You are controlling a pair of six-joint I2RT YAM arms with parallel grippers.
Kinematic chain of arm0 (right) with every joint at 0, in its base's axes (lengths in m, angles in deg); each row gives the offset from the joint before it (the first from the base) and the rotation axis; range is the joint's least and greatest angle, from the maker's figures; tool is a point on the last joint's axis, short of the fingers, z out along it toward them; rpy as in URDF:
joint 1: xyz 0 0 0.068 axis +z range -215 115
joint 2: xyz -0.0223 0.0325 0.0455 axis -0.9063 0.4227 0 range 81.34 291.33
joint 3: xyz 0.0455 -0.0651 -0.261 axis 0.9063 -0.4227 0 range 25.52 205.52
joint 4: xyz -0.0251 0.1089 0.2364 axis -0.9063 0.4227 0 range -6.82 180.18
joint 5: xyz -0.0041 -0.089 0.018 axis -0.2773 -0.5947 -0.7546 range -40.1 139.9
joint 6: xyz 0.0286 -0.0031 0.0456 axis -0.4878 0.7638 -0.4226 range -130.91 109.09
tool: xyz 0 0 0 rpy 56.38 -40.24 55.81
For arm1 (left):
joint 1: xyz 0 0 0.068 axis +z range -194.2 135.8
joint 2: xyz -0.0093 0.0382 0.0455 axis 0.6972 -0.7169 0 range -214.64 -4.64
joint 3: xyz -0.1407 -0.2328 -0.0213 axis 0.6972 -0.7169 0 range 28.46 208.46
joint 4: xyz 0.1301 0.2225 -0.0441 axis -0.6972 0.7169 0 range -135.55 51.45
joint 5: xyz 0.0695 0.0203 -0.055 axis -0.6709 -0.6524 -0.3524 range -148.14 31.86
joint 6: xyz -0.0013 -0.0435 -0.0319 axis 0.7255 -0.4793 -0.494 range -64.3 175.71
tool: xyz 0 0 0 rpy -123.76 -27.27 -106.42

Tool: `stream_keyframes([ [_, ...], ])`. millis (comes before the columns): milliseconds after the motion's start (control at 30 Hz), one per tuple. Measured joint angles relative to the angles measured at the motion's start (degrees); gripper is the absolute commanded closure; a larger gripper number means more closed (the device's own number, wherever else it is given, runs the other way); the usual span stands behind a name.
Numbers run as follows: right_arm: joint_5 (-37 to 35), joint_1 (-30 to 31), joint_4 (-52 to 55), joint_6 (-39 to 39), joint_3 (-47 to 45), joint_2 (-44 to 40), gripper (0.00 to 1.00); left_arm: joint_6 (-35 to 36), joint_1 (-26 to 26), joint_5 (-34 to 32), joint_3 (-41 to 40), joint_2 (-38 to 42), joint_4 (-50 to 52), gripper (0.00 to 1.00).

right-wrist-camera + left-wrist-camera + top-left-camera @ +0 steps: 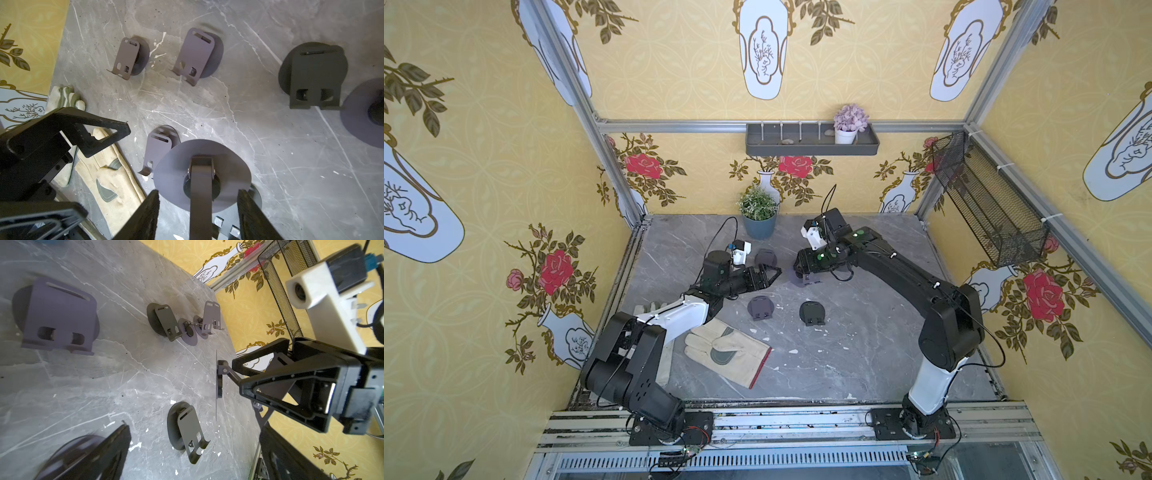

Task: Open the phone stand
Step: Place the phone stand at the center of the board.

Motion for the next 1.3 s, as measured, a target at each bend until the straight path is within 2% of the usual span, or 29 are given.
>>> stream_keyframes([
  [167,-1.29,-3.34,1.84,-0.24,-2.8,-2.45,0.57,0.09,-1.64,-0.07,1.88,-1.81,0.0,0.01],
  [633,-5.27,-14.01,8.83,-0.55,-6.05,-2.43,0.58,0.13,-4.61,-0.57,6.12,-5.81,0.22,0.01],
  [1000,-11.28,-21.33,14.08,0.83,-1.05,5.16,0.58,1.88,-5.05,0.66,8.81,-7.3,3.3,0.01],
  [1300,-12.35,-26.49,15.06,2.01,1.11,9.92,0.57,4.2,-5.09,1.42,9.77,-7.41,6.8,0.01],
])
